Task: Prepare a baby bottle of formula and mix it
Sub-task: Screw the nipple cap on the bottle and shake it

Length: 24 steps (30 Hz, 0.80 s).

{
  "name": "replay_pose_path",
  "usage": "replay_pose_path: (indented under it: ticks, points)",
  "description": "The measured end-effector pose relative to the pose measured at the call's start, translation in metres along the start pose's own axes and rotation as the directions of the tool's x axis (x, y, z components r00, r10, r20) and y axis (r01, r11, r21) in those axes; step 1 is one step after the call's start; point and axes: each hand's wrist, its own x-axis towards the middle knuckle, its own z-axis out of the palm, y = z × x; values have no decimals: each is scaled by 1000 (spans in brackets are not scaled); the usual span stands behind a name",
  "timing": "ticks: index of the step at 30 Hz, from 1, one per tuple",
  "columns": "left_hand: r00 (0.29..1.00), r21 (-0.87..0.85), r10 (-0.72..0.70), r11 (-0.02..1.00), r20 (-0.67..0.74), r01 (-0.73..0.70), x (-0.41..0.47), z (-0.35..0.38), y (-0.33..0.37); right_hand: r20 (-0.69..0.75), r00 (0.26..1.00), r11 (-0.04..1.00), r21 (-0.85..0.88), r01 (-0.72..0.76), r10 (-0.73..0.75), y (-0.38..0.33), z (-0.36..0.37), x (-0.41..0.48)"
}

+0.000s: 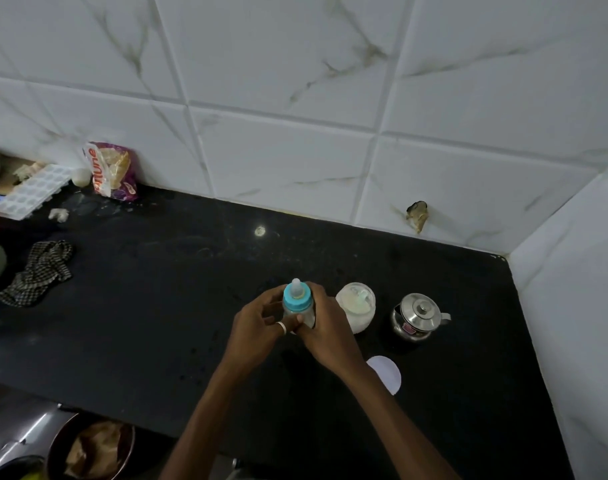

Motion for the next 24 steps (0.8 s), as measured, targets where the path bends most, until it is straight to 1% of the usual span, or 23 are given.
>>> replay_pose_path:
  ticks: [2,7,10,16,19,24]
  points:
    - [1000,13,3,1000,-6,-3,7,1,-7,5,1000,999,-31,-21,22,6,6,7]
    - [999,81,15,997,28,-17,36,-2,-22,-50,996,994,-80,-79,75,21,25,28]
    - [999,78,9,997,38,-12,53,-4,-34,-78,992,989,-104,-109,101,27,34,41]
    - [996,112,-14,994,84,4,86,-3,-60,-84,979,968,-155,-199,188,38,47,62]
    - [993,134,-16,991,113,1,99,-3,-67,-98,972,962,-154,-226,213,42,52,71]
    - [990,119,-31,993,138,14,108,-3,-78,-99,965,962,-103,-254,245,48,56,75]
